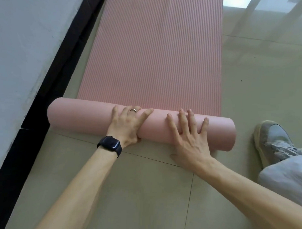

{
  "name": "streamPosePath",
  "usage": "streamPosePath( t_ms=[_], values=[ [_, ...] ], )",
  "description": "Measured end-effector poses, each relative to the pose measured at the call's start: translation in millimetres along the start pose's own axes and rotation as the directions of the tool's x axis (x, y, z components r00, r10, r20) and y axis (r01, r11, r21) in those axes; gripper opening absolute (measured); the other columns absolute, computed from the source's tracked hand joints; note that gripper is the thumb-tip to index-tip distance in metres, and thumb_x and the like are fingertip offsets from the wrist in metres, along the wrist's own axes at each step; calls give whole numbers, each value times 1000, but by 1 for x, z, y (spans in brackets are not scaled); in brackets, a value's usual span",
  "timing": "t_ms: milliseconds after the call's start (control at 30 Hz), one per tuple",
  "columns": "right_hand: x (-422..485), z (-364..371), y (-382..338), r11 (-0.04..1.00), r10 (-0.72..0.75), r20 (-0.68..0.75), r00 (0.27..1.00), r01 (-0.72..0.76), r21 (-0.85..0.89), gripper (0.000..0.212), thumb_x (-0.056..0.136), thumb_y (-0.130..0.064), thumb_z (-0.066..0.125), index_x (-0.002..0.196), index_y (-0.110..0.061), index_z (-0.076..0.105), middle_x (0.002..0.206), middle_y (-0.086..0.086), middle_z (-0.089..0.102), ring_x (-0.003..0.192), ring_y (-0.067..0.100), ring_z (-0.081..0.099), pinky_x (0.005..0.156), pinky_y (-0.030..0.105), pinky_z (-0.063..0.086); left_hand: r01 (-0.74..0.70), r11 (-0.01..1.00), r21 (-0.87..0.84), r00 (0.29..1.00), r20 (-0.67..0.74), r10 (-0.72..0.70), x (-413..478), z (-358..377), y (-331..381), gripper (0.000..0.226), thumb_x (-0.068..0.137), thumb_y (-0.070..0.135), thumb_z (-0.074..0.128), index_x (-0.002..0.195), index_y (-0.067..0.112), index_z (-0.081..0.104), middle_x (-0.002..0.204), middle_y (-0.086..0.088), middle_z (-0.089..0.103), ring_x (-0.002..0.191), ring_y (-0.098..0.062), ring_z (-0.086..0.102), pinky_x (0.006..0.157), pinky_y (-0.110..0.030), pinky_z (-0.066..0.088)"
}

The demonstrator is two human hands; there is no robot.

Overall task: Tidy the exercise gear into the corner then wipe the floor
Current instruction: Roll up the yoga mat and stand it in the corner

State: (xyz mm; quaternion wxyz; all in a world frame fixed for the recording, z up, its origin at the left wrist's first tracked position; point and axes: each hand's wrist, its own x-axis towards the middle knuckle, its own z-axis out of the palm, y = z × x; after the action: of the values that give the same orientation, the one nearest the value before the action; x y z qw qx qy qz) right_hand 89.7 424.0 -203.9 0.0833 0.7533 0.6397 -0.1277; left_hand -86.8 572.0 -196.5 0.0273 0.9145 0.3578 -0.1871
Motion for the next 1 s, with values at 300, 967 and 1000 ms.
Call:
streamPosePath(
  t_ms=[300,967,1000],
  values=[
    [37,-46,51,967,-125,179,976,79,243,77,59,-58,67,129,-46,36,105,-8,60,92,26,59,82,43,48,29,971,-237,972,231,27,18,-54,0,116,54,50,82,149,51,14,152,-6,35,141,-28,33,111,-52,34],
    [-13,-20,35,997,-79,63,995,78,8,105,56,-51,69,147,-35,21,134,3,46,122,34,45,98,64,31,130,977,-171,900,434,-44,-16,-47,22,112,57,49,82,146,50,15,129,-6,52,118,-28,54,100,-57,36],
    [-8,-28,36,994,-104,105,989,102,30,99,58,-53,68,145,-38,22,131,0,47,119,31,46,97,61,33,153,970,-191,898,437,-56,-17,-49,20,114,56,48,81,148,50,13,138,-6,48,125,-27,51,104,-57,34]
  ],
)
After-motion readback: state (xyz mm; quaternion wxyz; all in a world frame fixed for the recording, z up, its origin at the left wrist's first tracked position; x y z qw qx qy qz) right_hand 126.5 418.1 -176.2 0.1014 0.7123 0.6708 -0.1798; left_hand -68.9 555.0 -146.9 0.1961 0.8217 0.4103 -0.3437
